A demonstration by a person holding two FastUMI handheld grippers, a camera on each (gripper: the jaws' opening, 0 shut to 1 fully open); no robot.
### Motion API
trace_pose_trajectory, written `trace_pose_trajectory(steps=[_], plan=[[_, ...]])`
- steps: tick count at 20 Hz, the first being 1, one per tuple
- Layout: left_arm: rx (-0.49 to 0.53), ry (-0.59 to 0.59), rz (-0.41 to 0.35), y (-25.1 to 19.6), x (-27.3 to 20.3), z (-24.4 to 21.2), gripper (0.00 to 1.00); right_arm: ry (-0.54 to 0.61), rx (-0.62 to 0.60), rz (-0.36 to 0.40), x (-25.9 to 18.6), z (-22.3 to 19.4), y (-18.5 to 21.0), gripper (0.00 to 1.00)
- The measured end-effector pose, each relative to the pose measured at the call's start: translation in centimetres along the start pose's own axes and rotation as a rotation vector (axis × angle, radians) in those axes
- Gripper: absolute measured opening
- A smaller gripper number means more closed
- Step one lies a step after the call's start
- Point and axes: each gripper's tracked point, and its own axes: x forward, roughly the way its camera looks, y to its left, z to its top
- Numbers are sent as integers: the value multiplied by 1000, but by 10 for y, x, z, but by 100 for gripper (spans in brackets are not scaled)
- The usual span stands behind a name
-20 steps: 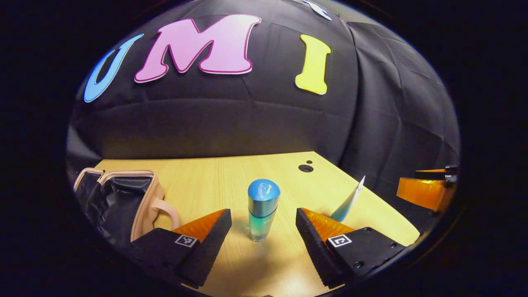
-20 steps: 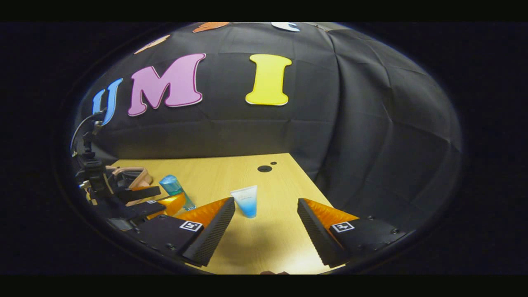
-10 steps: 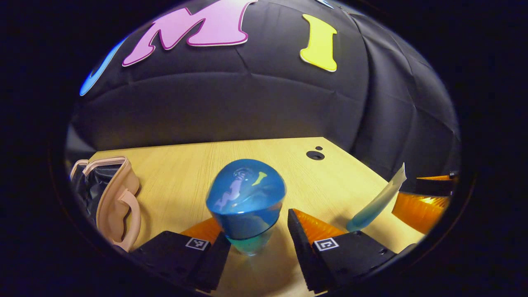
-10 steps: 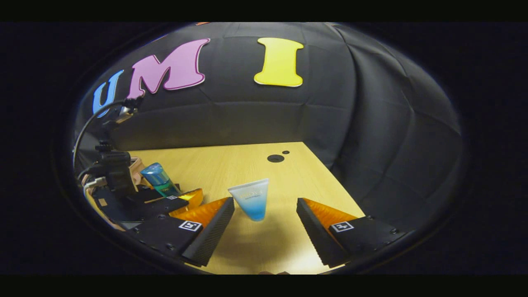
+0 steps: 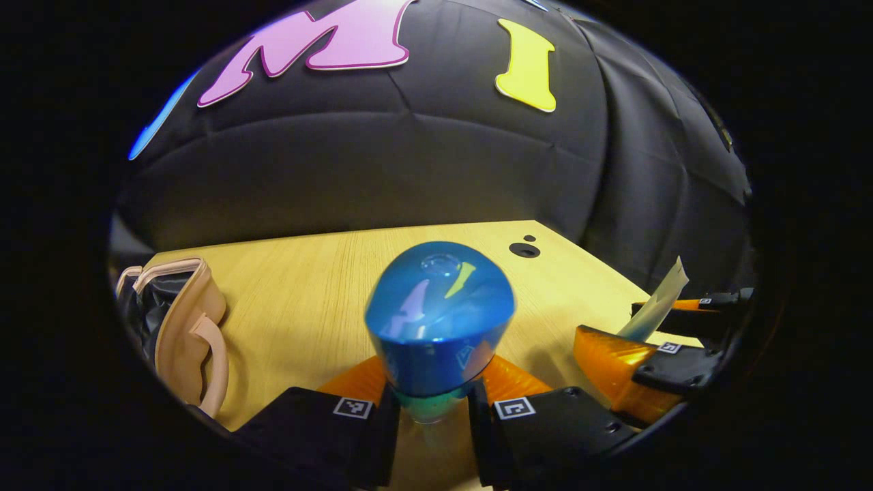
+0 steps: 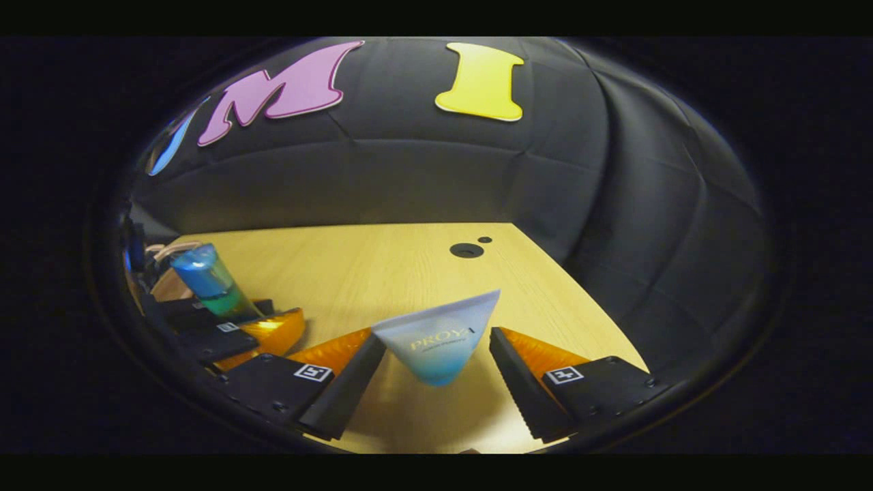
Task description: First open the suitcase, pack the skin care products into it, and then close the suitcase.
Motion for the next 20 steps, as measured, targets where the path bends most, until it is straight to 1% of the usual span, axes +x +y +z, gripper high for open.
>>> trace_pose_trajectory(steps=[2,4,5,6,7,8,10,11,14,15,16,18,19,20], plan=[[-6,-7,0,1,-1,0,50,18,27,-12,7,-5,-5,95],[-1,-8,1,3,-1,0,50,39,51,-16,10,-12,-4,67],[4,-6,0,3,-2,-2,50,43,59,-5,11,-12,-3,53],[5,-5,-7,3,-3,-1,50,38,56,4,12,-11,-1,51],[3,-7,-11,4,-4,-2,53,44,49,16,9,-12,2,47],[-1,-14,-10,6,-7,-2,53,43,41,27,6,-11,6,46],[-6,-21,-8,9,-10,-4,46,6,17,40,-3,-2,10,45],[-16,-26,-10,10,-12,-4,48,-2,7,47,-7,0,12,45],[-34,-39,-7,15,-23,-2,48,-15,-2,64,-16,9,19,45],[-33,-52,-3,17,-28,3,48,-25,-7,68,-24,13,21,41],[-33,-70,-3,19,-35,10,48,-41,-12,72,-30,18,24,44],[-33,-98,-1,25,-49,24,48,-63,-9,91,-45,29,35,44],[-37,-120,2,30,-61,33,48,-72,-2,104,-52,34,42,40],[-44,-140,9,37,-72,41,48,-81,1,119,-59,40,50,44]])
